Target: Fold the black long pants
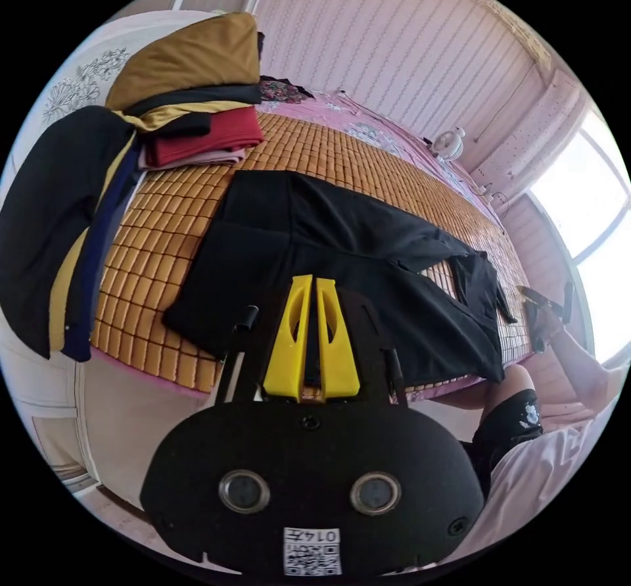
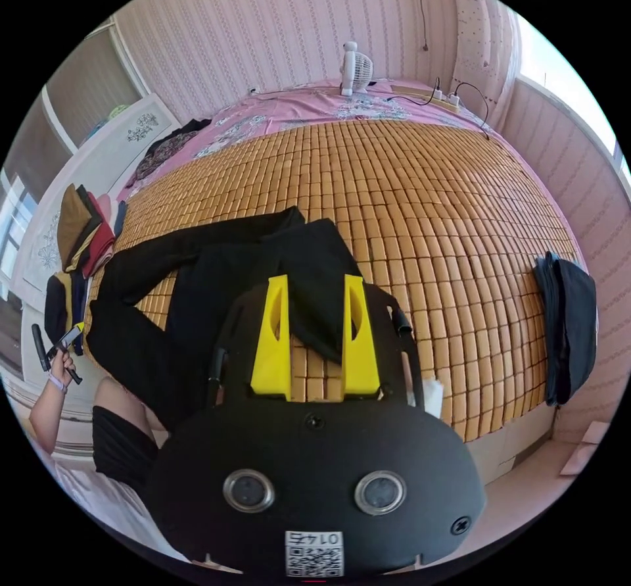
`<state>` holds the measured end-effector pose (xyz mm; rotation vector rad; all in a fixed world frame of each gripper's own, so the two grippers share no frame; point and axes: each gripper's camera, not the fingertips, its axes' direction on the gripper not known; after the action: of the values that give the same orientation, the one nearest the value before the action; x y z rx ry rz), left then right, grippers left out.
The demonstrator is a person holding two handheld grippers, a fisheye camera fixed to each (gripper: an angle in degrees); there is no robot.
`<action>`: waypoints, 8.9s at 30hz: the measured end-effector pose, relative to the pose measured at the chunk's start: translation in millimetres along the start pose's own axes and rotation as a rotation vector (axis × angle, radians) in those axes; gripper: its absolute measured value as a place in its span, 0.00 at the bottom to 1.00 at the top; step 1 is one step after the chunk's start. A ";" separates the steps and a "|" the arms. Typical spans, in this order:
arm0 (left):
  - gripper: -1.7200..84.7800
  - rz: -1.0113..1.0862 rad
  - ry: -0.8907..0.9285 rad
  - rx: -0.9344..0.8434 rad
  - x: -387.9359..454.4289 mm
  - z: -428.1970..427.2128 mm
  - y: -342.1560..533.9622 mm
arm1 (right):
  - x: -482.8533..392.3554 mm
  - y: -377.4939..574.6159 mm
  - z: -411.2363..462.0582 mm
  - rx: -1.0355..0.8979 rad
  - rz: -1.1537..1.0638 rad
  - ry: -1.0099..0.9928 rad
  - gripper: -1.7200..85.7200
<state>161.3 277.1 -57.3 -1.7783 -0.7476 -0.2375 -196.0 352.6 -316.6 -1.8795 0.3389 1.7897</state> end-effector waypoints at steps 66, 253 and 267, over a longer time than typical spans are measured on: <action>0.01 0.371 0.113 -0.136 278.4 151.9 3.3 | 40.7 25.3 8.7 0.060 -0.071 -0.184 0.02; 0.01 -0.282 0.058 0.337 18.7 -208.9 409.9 | 146.0 469.8 -196.2 0.363 0.354 -0.059 0.09; 0.06 -0.245 0.007 0.268 -15.7 -214.1 417.8 | 205.0 502.3 -181.3 0.290 0.488 -0.174 0.11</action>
<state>441.2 7.3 -320.9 -1.4329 -0.9472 -0.2920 -281.0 -127.0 -616.4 -1.5085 1.0030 2.0570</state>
